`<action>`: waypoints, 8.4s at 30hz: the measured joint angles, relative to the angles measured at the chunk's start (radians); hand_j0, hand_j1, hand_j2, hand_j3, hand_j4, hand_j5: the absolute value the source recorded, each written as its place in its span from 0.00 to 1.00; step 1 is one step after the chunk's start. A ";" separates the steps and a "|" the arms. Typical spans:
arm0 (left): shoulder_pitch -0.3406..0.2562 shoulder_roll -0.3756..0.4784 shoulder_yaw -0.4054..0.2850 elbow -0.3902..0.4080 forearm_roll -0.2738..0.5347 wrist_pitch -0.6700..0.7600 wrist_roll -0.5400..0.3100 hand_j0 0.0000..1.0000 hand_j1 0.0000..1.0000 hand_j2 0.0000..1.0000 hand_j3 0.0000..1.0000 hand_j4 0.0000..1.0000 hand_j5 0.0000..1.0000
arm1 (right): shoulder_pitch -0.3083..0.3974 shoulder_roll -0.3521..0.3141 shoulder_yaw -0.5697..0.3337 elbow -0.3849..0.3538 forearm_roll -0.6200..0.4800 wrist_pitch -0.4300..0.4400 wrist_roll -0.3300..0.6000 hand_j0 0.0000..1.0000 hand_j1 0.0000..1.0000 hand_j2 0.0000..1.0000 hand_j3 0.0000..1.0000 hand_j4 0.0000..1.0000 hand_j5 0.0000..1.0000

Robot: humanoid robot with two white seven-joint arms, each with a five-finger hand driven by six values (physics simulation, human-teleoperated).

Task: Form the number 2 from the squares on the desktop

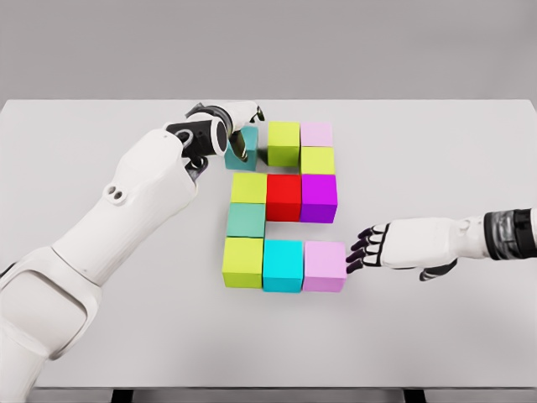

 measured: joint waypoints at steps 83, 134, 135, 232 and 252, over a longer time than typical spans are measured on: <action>0.000 -0.077 0.002 0.070 -0.158 0.000 0.000 0.96 0.96 0.96 0.96 0.96 0.96 | 0.265 0.010 -0.394 0.323 -0.460 0.000 0.000 1.00 1.00 1.00 1.00 1.00 1.00; -0.339 0.569 -0.605 -0.196 0.663 -0.351 0.000 1.00 1.00 1.00 1.00 1.00 1.00 | 0.256 0.030 -0.395 0.326 -0.431 0.000 0.000 1.00 1.00 1.00 1.00 1.00 1.00; -0.339 0.561 -0.614 -0.185 0.665 -0.355 0.000 1.00 1.00 1.00 1.00 1.00 1.00 | 0.256 0.030 -0.395 0.325 -0.431 0.000 0.000 1.00 1.00 1.00 1.00 1.00 1.00; -0.239 0.618 -0.453 -0.124 0.659 -0.634 0.000 1.00 1.00 1.00 1.00 1.00 1.00 | 0.255 0.030 -0.393 0.321 -0.411 0.000 0.000 1.00 1.00 1.00 1.00 1.00 1.00; 0.471 0.859 0.413 -0.207 0.889 -1.227 0.000 1.00 1.00 1.00 1.00 1.00 1.00 | 0.255 0.030 -0.393 0.321 -0.409 0.000 0.000 1.00 1.00 1.00 1.00 1.00 1.00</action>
